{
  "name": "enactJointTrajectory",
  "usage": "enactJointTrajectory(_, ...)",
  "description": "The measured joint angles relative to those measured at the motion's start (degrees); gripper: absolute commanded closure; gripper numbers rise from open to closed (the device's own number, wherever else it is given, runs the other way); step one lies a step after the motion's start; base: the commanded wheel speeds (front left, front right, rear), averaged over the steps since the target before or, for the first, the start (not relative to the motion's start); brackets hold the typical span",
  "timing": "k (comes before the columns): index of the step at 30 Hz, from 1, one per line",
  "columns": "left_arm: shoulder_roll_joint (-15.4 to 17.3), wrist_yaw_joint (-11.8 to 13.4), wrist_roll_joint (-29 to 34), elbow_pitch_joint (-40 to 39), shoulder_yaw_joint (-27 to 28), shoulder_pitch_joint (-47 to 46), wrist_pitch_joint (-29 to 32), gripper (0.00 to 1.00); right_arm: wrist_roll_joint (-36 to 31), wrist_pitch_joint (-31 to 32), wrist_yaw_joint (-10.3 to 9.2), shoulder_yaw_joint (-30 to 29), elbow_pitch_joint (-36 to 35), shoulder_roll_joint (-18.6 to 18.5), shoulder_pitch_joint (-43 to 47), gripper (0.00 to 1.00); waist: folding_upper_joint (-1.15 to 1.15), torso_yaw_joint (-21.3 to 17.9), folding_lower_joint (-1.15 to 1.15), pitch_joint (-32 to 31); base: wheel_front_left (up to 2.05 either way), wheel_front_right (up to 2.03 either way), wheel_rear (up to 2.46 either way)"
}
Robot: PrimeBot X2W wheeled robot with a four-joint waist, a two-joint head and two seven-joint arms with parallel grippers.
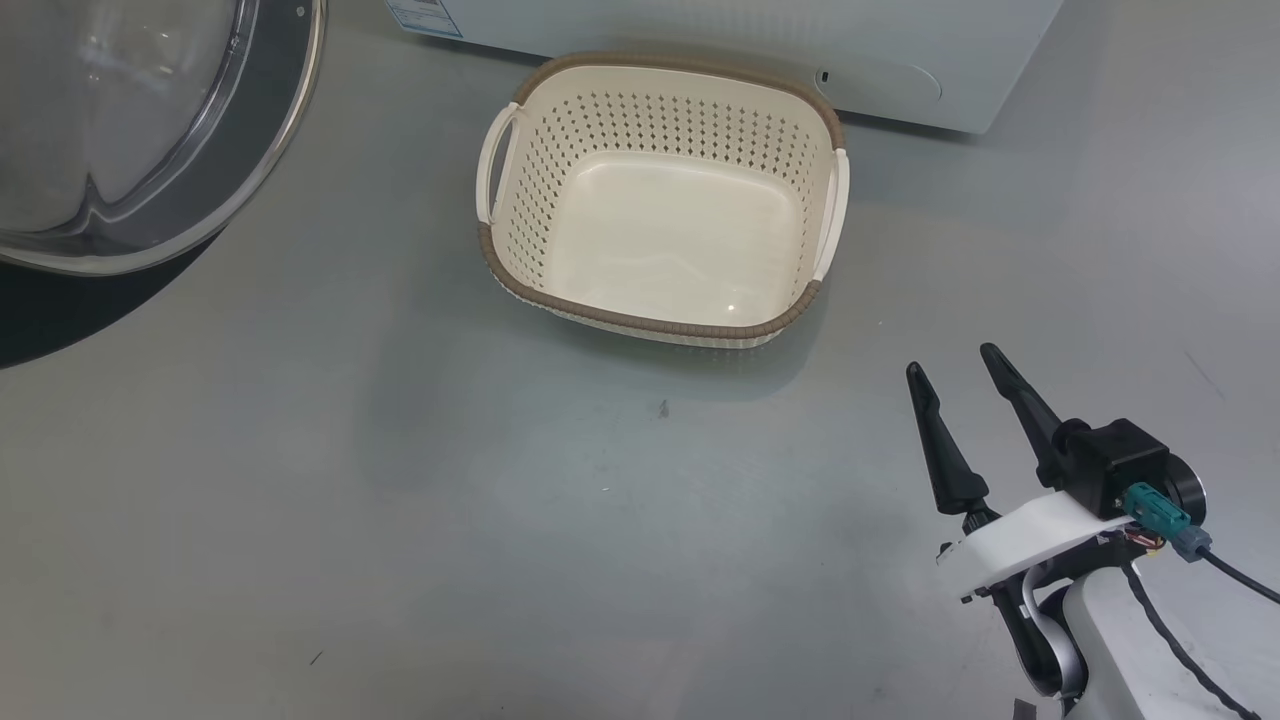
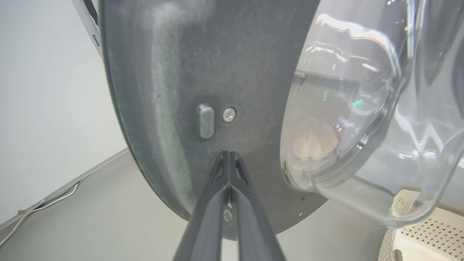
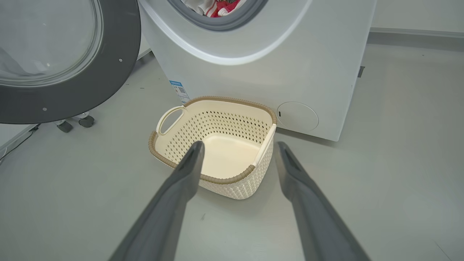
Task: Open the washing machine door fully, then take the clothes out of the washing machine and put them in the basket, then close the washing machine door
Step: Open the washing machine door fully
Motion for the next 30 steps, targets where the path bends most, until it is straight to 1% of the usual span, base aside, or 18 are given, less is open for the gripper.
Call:
enactJointTrajectory(10,-0.04,-1.32,0.58,3.30,-1.67,-1.07,-1.64,1.00,0.03,0.00,0.00,0.41,1.42,0.46,0.01,0.00,0.00,0.00,0.00,-1.69,0.00,0.00,0.00)
enactJointTrajectory(17,-0.57,-2.63,1.76,3.34,-4.16,-1.70,-3.16,1.00,0.10,-0.22,0.01,0.75,2.38,1.30,0.01,0.00,0.00,-0.08,0.00,-4.16,0.00,0.00,0.00)
enactJointTrajectory(24,-1.09,-3.88,4.01,2.91,-6.86,-1.81,-4.00,1.00,1.33,-0.67,0.01,1.57,3.92,3.36,0.01,0.00,0.00,-0.53,0.00,-7.61,0.00,0.00,0.00)
enactJointTrajectory(30,-1.21,-4.70,4.89,1.02,-8.67,-1.66,-4.53,1.00,2.64,-1.03,0.03,1.79,4.76,5.48,0.01,0.00,0.00,-1.61,-0.01,-11.01,0.00,0.00,0.00)
